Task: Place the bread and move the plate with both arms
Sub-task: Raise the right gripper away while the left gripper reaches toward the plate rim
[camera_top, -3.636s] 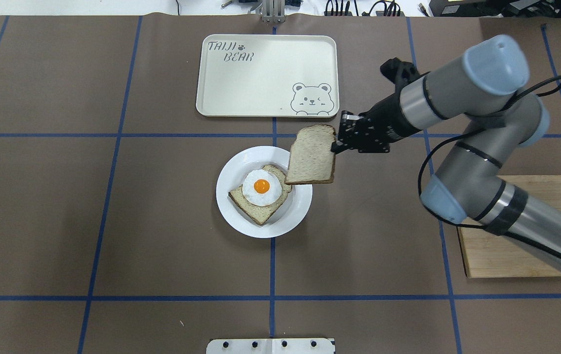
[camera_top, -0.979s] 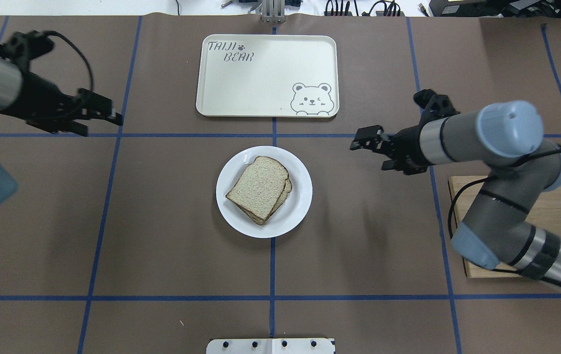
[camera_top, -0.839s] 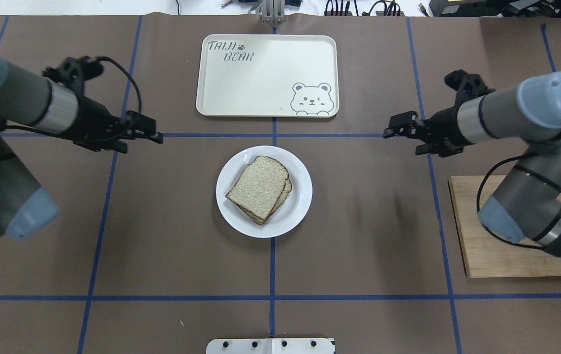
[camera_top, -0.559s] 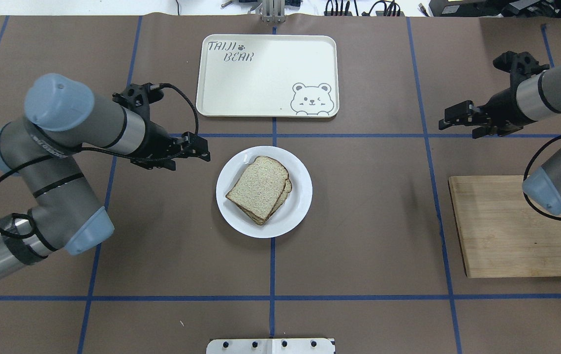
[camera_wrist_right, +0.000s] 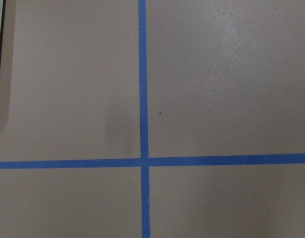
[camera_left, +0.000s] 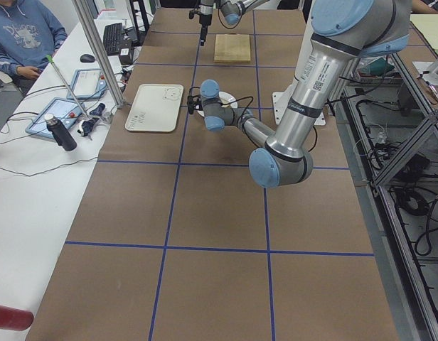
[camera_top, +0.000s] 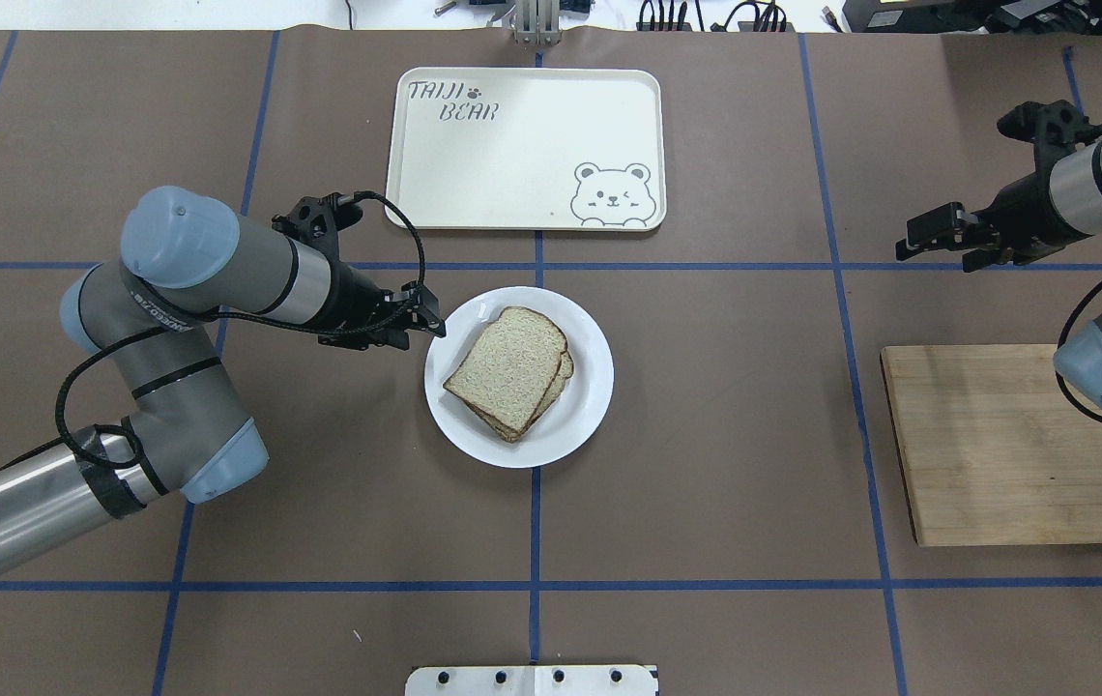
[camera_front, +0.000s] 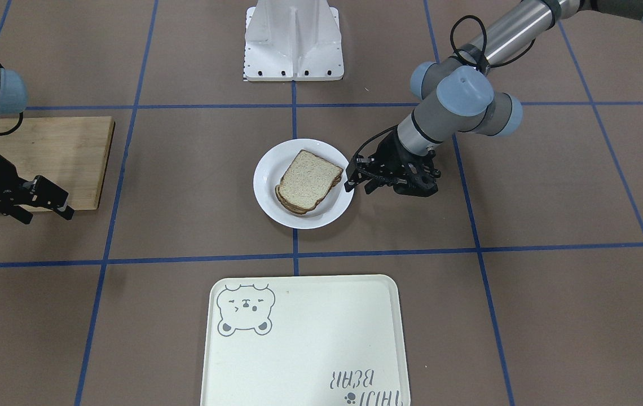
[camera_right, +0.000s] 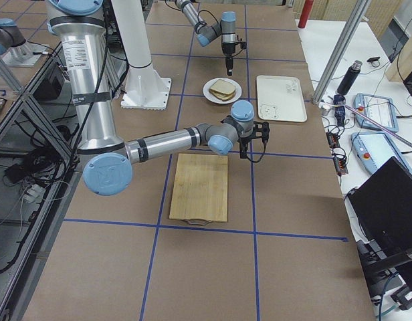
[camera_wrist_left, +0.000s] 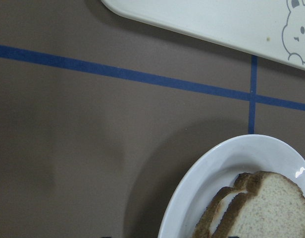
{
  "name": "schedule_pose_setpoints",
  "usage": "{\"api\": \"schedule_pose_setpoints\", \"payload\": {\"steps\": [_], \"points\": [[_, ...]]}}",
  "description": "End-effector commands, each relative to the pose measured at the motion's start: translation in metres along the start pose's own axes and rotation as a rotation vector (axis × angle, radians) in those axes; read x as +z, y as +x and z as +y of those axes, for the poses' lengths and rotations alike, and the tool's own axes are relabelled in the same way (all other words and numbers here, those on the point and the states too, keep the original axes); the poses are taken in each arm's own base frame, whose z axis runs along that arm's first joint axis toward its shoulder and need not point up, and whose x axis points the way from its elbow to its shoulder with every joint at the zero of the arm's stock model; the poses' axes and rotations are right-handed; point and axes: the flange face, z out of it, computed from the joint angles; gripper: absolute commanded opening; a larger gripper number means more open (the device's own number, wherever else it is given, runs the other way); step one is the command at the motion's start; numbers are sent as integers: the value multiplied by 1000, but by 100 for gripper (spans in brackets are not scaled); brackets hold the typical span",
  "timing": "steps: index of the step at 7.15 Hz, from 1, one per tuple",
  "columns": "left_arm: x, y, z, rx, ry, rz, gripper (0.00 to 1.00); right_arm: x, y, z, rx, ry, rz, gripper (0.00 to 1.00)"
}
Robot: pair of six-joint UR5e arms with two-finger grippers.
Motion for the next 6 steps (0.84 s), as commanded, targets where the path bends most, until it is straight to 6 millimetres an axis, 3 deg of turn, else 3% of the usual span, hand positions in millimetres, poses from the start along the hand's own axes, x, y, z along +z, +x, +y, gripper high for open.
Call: {"api": "schedule_pose_setpoints", "payload": {"steps": [1, 3, 4, 6], "points": [[-2, -34, -1, 1, 18, 162, 58, 0, 0, 0, -1, 0, -1, 100], [-6, -33, -2, -14, 67, 212, 58, -1, -1, 0, -4, 2, -4, 100], [1, -49, 0, -7, 102, 240, 58, -2, -1, -1, -4, 3, -7, 100], [14, -54, 16, -38, 84, 245, 58, -5, 0, -2, 0, -6, -17, 100]]}}
